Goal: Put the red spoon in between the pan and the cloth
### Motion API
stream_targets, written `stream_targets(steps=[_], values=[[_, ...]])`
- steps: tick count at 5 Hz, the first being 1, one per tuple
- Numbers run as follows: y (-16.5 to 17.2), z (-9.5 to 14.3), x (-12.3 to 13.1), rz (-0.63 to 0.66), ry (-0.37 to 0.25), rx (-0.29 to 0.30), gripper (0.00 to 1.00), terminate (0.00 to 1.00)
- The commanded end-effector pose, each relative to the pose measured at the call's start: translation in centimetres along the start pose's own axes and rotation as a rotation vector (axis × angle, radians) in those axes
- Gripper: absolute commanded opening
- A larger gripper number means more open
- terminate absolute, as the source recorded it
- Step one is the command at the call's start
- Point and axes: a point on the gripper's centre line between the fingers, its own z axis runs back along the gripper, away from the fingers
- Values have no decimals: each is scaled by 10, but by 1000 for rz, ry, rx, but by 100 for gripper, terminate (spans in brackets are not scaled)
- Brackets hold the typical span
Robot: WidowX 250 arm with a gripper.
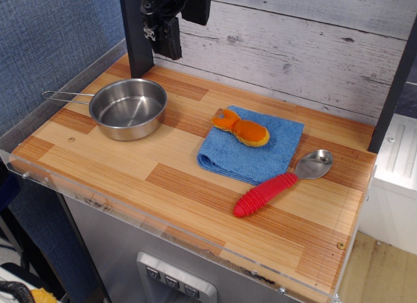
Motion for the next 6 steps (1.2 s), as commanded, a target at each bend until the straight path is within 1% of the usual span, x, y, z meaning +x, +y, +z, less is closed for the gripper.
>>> stream_targets(steps=[1,2,3,4,5,6], values=[[0,0,0,0,0,0,100,0],[-17,7,8,-198,-119,-29,100,0],[-22,8,11,-367,-185,-33,100,0],[-16,9,6,-571,-188,-71,100,0],[0,6,-8,-824,-124,-78,100,0],[16,-2,-28,-1072,-24,-72,100,0]])
